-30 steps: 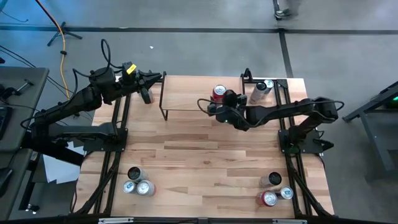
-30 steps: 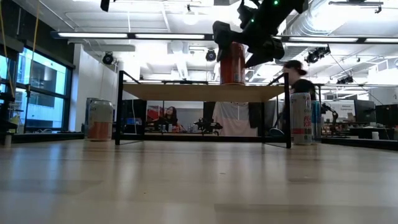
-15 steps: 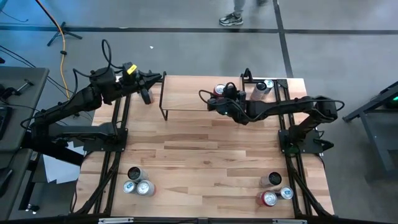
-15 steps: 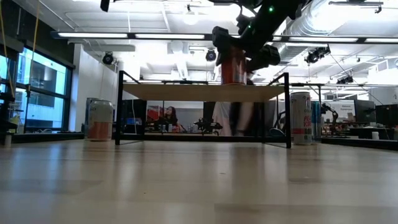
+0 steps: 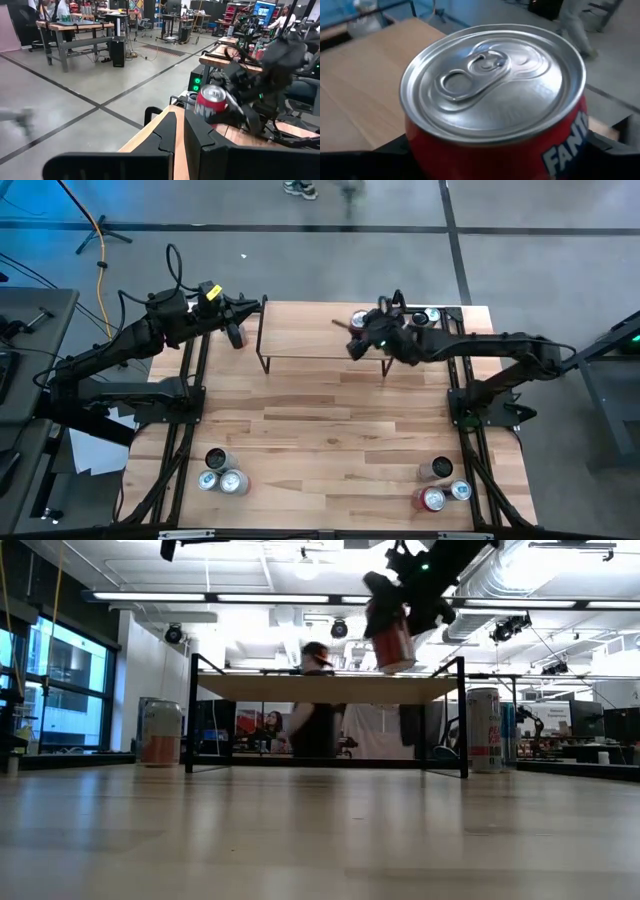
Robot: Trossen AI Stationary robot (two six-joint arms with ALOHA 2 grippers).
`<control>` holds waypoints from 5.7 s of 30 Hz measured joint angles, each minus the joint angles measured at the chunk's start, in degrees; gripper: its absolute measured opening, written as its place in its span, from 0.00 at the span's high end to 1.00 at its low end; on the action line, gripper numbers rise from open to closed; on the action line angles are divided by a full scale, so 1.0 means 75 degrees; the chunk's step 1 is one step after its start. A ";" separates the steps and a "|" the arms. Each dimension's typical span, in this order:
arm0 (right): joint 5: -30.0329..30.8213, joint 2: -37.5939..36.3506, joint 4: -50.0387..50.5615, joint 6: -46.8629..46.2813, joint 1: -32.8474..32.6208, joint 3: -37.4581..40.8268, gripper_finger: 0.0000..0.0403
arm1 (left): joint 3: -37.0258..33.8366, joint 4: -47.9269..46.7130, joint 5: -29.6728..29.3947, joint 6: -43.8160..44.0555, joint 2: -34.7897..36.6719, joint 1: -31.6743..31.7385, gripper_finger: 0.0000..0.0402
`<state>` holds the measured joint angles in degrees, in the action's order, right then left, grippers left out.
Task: Place canned beverage on shelf
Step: Put the top red soda can on the shelf
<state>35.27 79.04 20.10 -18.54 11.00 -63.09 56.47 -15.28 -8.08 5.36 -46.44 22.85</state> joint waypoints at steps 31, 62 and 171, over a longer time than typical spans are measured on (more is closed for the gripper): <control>-0.9201 -0.0303 -0.1140 0.3779 0.4855 0.0539 0.29 | -0.0003 0.0683 -0.0003 0.0277 0.0003 -0.0003 1.00; -0.7890 0.0295 -0.1215 0.3642 0.4830 0.0533 0.18 | -0.0003 0.0655 0.0000 0.0412 0.0000 0.0000 1.00; 0.3179 0.1119 -0.2221 -0.2925 0.1011 0.0522 0.04 | -0.0003 0.0626 0.0455 -0.0433 0.0194 0.0000 1.00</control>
<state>59.11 87.44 3.44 -40.48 18.58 -59.18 56.45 -10.58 -4.67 2.11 -44.98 22.85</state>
